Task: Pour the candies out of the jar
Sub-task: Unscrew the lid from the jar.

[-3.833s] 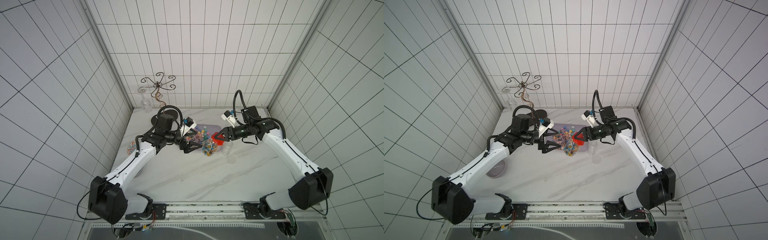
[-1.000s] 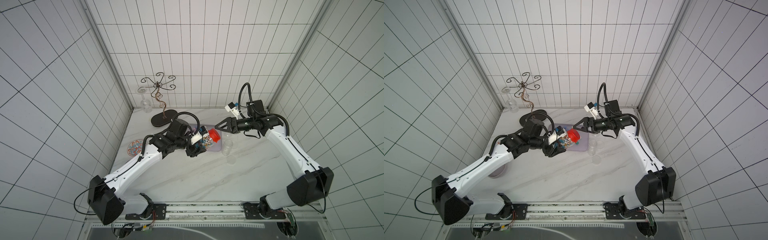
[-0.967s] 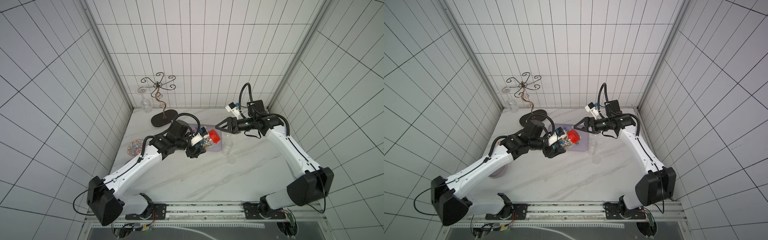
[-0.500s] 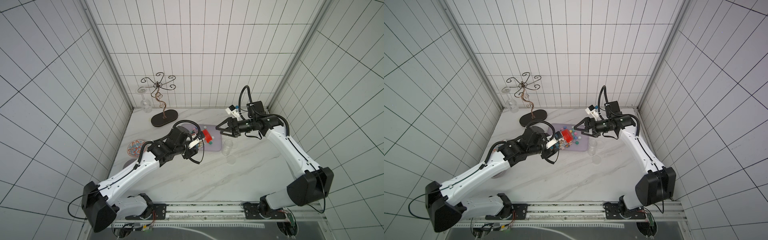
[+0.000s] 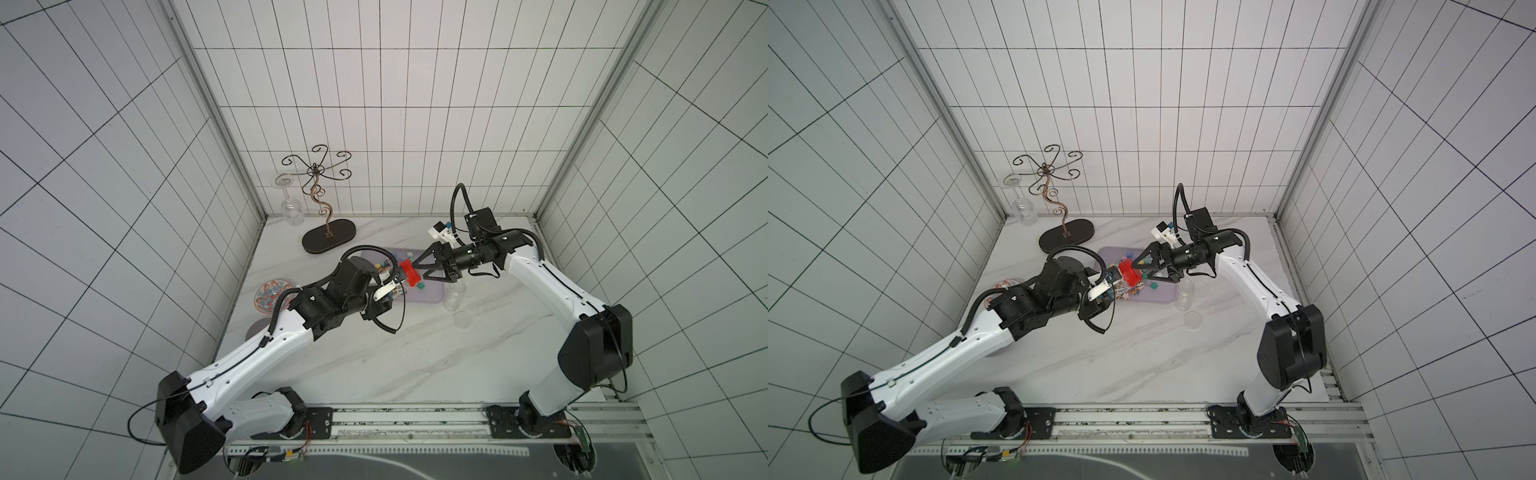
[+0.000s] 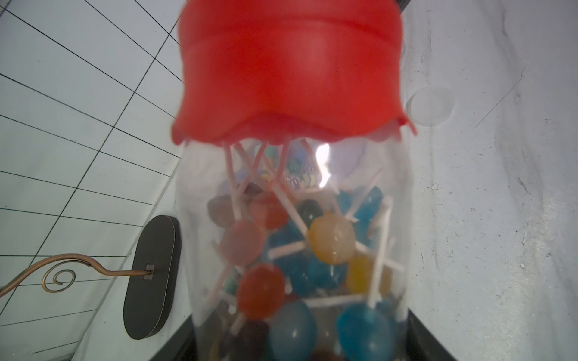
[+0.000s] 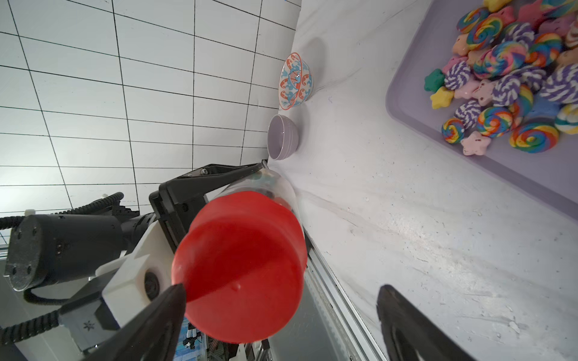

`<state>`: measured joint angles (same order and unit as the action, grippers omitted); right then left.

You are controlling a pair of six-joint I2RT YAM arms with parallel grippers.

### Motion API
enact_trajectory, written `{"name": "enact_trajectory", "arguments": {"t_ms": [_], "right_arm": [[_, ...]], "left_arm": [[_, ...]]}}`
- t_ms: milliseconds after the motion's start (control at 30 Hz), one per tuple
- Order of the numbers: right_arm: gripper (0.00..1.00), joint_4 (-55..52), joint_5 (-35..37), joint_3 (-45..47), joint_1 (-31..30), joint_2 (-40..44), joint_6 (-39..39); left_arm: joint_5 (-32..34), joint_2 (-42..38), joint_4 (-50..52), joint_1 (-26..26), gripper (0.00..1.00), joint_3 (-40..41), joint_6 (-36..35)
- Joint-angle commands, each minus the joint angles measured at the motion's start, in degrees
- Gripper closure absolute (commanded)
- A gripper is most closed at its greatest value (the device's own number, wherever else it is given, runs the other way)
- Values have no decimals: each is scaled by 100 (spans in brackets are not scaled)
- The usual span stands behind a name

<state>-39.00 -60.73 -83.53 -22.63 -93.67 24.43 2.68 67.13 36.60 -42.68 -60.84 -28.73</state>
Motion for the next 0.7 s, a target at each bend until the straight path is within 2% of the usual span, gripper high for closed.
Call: {"name": "enact_trajectory", "arguments": {"t_ms": [0, 400, 667], "right_arm": [[5, 136, -90, -179, -149, -28, 40], [6, 191, -69, -305, -280, -70, 35], [13, 217, -44, -416, -373, -167, 15]], "left_arm": [[-27, -102, -470, -38, 45, -16, -80], [-29, 59, -426, -39, 44, -41, -89], [-100, 108, -419, -38, 44, -75, -80]]}}
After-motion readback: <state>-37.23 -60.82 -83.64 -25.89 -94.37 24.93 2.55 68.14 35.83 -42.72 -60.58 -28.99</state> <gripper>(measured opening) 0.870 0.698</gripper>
